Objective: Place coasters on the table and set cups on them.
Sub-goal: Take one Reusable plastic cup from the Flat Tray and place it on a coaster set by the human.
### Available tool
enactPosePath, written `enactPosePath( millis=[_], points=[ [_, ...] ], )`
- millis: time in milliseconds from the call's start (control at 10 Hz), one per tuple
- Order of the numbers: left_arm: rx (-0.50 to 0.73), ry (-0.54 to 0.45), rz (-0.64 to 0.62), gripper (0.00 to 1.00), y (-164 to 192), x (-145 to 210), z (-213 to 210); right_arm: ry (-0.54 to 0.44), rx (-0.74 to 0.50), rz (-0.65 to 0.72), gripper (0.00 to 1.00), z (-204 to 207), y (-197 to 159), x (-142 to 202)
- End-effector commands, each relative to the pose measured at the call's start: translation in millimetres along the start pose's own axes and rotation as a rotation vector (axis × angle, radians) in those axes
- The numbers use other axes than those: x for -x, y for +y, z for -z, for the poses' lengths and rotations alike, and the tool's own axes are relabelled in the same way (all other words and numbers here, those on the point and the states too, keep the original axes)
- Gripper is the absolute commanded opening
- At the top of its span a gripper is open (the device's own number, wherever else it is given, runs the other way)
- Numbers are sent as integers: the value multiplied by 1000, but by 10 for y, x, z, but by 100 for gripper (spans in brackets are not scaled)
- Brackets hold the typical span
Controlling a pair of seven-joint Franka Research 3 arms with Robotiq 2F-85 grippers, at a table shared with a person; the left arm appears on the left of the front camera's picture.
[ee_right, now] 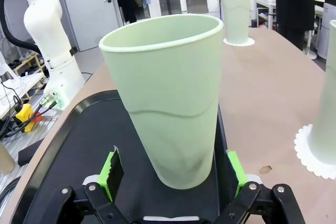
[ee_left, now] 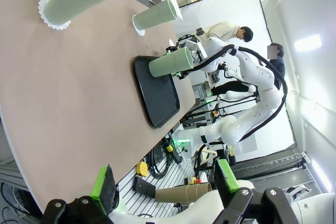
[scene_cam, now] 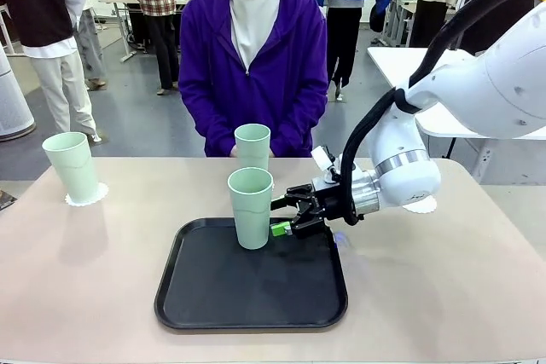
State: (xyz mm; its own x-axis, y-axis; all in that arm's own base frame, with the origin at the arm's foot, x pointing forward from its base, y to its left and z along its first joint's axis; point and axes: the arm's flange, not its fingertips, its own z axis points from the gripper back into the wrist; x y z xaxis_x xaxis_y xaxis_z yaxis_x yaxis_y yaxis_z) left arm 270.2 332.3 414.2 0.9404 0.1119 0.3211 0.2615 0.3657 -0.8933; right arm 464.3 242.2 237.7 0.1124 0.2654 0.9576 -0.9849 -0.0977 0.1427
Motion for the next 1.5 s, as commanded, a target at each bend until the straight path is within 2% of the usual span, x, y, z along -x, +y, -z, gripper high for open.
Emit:
enactPosePath(
  millis=[0,1300,1400],
  points=[
    [3,-3,2,100,-15,8,-18,-10,-17,-10,100,129,-118,44],
    [3,-3,2,100,-15,8,-18,-41,-131,-12,100,574,-233,-39],
    [3,-3,2,100,-15,8,-18,-54,-143,-9,98,571,-234,-39]
  ],
)
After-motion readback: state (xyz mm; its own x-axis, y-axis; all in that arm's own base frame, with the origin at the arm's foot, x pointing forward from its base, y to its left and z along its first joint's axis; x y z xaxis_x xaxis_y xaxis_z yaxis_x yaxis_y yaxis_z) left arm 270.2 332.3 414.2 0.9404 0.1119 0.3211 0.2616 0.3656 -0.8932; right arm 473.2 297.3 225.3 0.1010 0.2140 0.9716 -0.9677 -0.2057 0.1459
